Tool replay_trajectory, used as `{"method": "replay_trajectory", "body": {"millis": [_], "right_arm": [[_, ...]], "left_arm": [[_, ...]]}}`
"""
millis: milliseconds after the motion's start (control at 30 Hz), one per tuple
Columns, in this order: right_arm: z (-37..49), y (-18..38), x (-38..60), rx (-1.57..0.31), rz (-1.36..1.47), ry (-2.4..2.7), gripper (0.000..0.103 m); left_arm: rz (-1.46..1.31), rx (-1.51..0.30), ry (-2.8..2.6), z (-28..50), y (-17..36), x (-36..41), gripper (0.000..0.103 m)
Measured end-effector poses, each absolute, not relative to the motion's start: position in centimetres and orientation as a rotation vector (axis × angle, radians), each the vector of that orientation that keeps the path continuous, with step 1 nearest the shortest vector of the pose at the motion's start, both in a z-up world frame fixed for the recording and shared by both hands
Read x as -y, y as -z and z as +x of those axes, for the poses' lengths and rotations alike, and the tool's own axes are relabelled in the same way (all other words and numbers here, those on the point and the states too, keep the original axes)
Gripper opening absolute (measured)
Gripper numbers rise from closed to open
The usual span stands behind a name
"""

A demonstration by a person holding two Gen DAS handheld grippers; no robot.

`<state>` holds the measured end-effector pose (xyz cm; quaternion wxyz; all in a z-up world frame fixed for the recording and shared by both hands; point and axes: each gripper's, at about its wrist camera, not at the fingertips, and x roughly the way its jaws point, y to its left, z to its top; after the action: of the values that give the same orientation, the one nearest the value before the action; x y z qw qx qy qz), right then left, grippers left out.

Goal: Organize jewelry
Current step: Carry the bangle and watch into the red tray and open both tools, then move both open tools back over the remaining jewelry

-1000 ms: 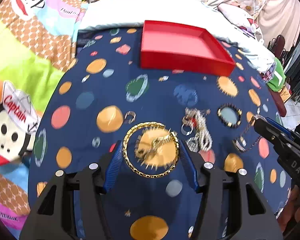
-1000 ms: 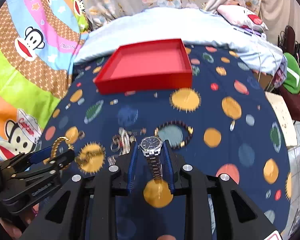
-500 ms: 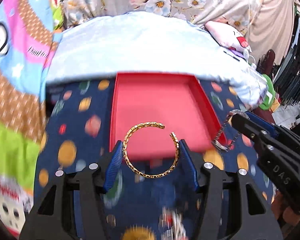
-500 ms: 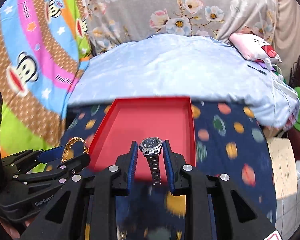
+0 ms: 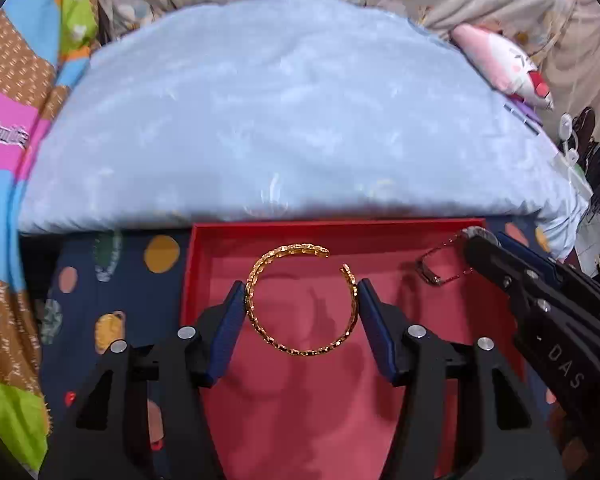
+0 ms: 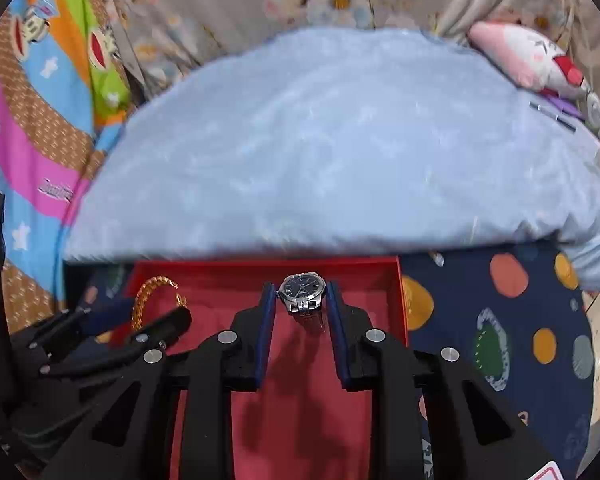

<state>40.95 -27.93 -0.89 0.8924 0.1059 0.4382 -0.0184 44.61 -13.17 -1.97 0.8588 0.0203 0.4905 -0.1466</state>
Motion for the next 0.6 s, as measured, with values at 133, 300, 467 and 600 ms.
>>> {"method": "replay_trajectory", "body": {"millis": [133, 300, 467, 600], "right_arm": [[40.7, 3.2, 27.9, -0.983, 0.162, 0.073, 0.024], [38.2, 3.7, 27.5, -1.022, 0.093, 0.095, 0.033], [34.3, 2.6, 27.4, -0.998, 0.08, 0.103, 0.04], [29.7, 0.2, 27.7, -0.945, 0.111, 0.111, 0.044]], "left_arm": [[0.035, -1.08, 0.276, 45.3, 4.6, 13.0, 0.067], [0.036, -1.052, 0.284, 43.6, 4.3, 12.2, 0.076], [0.047, -0.979, 0.269, 40.3, 1.9, 10.6, 0.086], [0.048, -0.962, 0.256, 36.8, 0.1, 8.7, 0.087]]}}
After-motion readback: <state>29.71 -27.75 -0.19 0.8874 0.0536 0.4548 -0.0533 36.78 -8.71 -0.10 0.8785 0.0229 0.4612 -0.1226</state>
